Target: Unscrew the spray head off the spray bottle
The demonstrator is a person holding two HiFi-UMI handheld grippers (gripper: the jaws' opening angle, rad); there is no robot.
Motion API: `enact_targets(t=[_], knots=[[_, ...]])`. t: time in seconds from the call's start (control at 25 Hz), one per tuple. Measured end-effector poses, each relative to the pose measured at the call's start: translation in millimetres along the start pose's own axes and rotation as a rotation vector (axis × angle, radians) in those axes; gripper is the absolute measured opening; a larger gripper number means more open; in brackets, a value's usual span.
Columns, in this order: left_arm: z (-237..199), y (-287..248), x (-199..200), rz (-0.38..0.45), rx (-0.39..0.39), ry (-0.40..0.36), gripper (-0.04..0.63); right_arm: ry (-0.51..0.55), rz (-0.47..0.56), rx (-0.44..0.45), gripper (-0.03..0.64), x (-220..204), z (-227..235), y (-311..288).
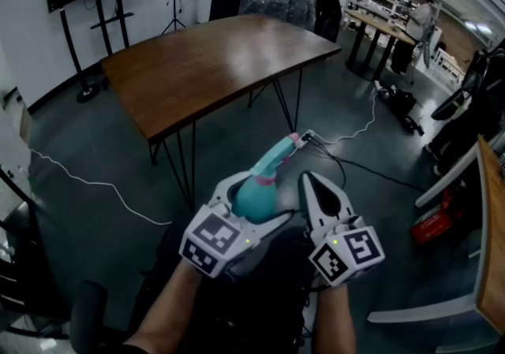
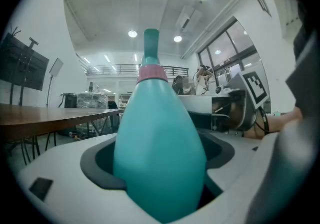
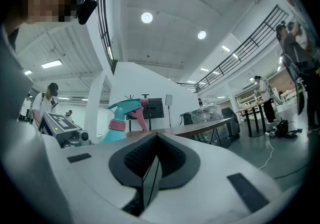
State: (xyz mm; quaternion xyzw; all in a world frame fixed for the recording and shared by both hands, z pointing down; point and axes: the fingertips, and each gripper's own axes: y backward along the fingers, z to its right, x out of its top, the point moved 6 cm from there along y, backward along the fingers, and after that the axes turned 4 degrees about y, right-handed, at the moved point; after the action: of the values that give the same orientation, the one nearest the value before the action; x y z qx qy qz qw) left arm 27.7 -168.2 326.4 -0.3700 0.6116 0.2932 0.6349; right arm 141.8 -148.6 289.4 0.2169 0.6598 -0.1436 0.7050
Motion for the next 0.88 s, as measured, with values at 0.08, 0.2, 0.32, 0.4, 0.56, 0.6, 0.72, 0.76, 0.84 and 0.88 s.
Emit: enact_targets(t=[0.08, 0.2, 0.32, 0.4, 0.56, 0.6, 0.72, 0.76, 0.84, 0.88], knots=[[-1.0, 2.0, -1.2, -0.003, 0.000, 0.000, 0.431, 0.001, -0.005, 0.000, 0.002, -1.4, -2.0, -1.0], [-1.5, 3.5, -3.3, -0.006, 0.003, 0.002, 0.431, -0.005, -0.006, 0.000, 0.002, -3.5, -2.9, -1.7], [-2.0, 4.7, -4.4, -0.007, 0.007, 0.002, 0.431, -0.023, 0.009, 0.012, 0.003, -2.7, -3.7, -2.4], [-2.4, 5.9, -4.8, -0.009, 0.009, 0.002, 0.431, -0.025, 0.013, 0.020, 0.003, -1.4, -5.5, -3.1], [-3.5, 6.5, -5.8, -0.010, 0.006, 0.005, 0.431, -0.018, 0.010, 0.022, 0.003, -0.3, -7.1, -4.6], [-3.4, 6.3, -6.1, -0.010, 0.006, 0.005, 0.431, -0.017, 0.010, 0.022, 0.003, 0.0, -7.2, -4.6], [-1.4, 4.8, -7.0, -0.010, 0.002, 0.005, 0.431, -0.011, 0.012, 0.025, 0.003, 2.2, -7.1, -2.6], [-0.5, 4.3, -7.3, -0.010, 0.000, 0.007, 0.431, -0.008, 0.012, 0.027, 0.003, 3.3, -7.5, -1.5], [0.9, 3.1, -7.6, -0.009, -0.004, 0.010, 0.431, -0.006, 0.019, 0.038, 0.003, 6.4, -9.6, 0.7], [1.3, 2.4, -7.7, -0.008, -0.005, 0.011, 0.431, -0.012, 0.027, 0.048, 0.003, 8.6, -11.3, 2.0]])
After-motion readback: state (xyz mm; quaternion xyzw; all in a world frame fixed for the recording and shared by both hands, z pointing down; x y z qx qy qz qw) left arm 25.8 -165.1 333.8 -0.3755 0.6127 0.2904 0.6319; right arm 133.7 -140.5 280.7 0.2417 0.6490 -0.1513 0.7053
